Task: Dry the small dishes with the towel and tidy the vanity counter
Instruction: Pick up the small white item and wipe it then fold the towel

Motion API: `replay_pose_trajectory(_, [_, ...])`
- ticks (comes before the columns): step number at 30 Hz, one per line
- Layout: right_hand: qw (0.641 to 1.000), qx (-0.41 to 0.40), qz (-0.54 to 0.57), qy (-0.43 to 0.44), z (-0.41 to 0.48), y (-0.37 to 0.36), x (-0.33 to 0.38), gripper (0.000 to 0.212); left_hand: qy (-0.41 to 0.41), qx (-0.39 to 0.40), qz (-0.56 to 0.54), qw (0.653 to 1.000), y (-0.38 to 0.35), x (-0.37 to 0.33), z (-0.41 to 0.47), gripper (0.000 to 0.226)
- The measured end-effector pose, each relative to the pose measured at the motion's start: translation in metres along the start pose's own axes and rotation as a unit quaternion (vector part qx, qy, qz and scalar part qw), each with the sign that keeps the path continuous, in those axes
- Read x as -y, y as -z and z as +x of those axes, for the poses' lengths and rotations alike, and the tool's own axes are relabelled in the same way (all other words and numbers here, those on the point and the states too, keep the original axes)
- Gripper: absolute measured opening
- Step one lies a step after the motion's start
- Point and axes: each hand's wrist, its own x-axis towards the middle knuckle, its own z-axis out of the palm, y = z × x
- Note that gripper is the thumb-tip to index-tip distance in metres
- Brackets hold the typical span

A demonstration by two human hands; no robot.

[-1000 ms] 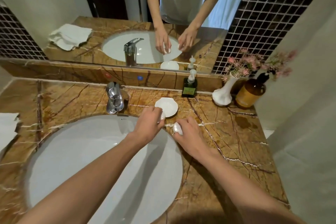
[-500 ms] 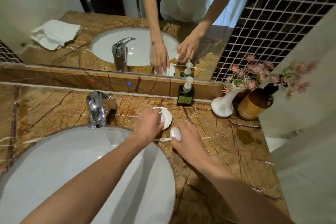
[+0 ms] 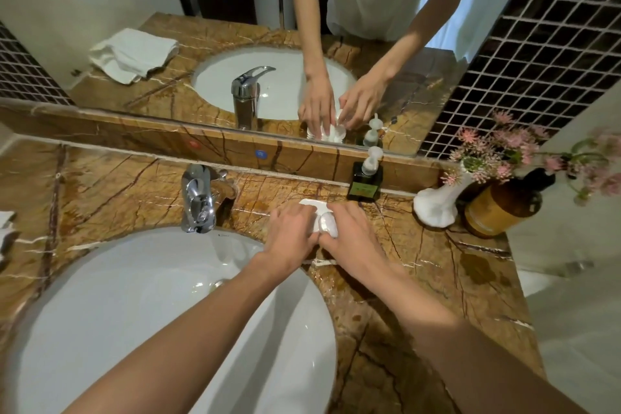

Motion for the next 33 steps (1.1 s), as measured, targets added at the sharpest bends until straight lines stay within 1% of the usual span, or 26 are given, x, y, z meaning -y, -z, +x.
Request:
replay_pose_trajectory(2, [1.000, 0.003, -0.010, 0.005, 0.006, -0.001, 0.000, 0.056, 0.003, 0.000, -0.013, 1.000, 0.002, 0.002, -0.002, 0.033])
replay_pose_trajectory(6, [0.999, 0.018, -0.029, 0.030, 0.017, -0.005, 0.002, 0.043, 0.023, -0.001, -0.058, 0.998, 0.006, 0.008, -0.008, 0.041])
replay_pose_trajectory(10, [0.997, 0.036, -0.051, 0.044, 0.024, -0.010, 0.006, 0.039, 0.045, -0.011, -0.097, 0.994, 0.006, 0.015, -0.014, 0.053])
replay_pose_trajectory(14, [0.995, 0.056, -0.055, 0.054, 0.026, -0.015, 0.007, 0.038, 0.062, -0.007, -0.100, 0.993, 0.003, 0.019, -0.017, 0.057])
replay_pose_trajectory(22, [0.994, 0.040, -0.030, 0.093, 0.028, -0.019, 0.001, 0.038, 0.079, -0.017, -0.114, 0.990, -0.002, 0.019, -0.017, 0.053])
replay_pose_trajectory(29, [0.995, 0.032, -0.038, 0.088, 0.023, -0.016, -0.007, 0.046, 0.076, -0.023, -0.106, 0.991, 0.000, 0.017, -0.015, 0.051])
replay_pose_trajectory(33, [0.995, 0.026, -0.053, 0.085, 0.023, -0.018, -0.008, 0.042, 0.077, -0.029, -0.096, 0.992, 0.000, 0.014, -0.014, 0.045])
